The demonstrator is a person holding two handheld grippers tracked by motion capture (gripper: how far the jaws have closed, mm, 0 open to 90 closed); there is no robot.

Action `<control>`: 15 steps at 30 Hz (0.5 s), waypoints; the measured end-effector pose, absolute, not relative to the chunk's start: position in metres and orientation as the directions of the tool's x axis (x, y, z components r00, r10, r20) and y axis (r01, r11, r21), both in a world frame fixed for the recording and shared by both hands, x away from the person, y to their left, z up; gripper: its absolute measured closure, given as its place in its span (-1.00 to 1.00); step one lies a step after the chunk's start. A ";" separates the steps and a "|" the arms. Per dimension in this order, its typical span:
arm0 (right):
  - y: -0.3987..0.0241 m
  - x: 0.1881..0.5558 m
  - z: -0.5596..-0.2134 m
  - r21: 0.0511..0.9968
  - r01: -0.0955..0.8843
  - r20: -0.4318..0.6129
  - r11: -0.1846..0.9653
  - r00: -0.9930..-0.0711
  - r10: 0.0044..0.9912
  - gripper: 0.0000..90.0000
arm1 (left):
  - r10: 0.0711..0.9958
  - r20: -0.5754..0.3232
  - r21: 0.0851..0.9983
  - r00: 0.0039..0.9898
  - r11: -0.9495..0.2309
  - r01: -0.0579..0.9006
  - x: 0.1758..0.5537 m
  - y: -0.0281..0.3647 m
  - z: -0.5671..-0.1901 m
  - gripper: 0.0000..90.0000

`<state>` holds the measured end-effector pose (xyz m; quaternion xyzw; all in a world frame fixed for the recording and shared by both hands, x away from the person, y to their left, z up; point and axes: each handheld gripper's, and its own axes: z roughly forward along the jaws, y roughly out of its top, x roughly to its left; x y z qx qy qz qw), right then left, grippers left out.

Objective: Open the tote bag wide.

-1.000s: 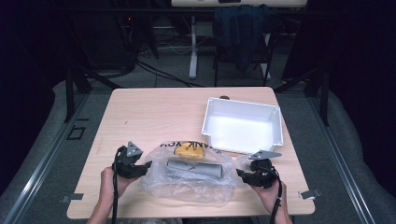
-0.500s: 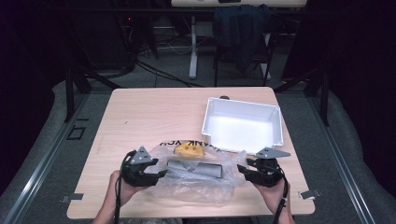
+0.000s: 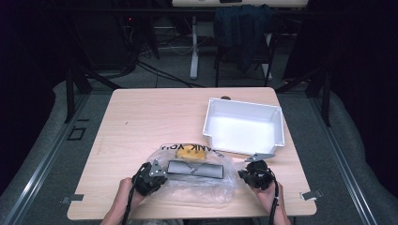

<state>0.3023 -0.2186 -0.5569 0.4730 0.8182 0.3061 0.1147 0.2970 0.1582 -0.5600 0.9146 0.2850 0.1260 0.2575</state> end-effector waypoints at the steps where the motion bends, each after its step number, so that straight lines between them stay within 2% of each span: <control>1: -0.220 0.302 -0.558 0.604 0.709 0.109 0.364 -0.525 0.844 0.99 | 0.584 0.082 0.540 0.807 -0.707 0.457 0.297 0.159 -0.561 0.99; 9: -0.221 0.301 -0.560 0.579 0.724 0.057 0.375 -0.495 0.867 1.00 | 0.560 0.091 0.492 0.823 -0.744 0.452 0.291 0.162 -0.561 1.00; 12: -0.218 0.301 -0.561 0.562 0.725 0.045 0.398 -0.507 0.861 0.98 | 0.564 0.066 0.497 0.823 -0.734 0.463 0.293 0.165 -0.559 1.00; 13: -0.219 0.300 -0.559 0.565 0.723 0.047 0.397 -0.508 0.860 0.81 | 0.564 0.065 0.499 0.823 -0.733 0.463 0.293 0.165 -0.558 0.96; 15: -0.222 0.299 -0.552 0.594 0.706 0.072 0.387 -0.525 0.848 0.63 | 0.559 0.033 0.524 0.828 -0.715 0.462 0.294 0.167 -0.552 0.79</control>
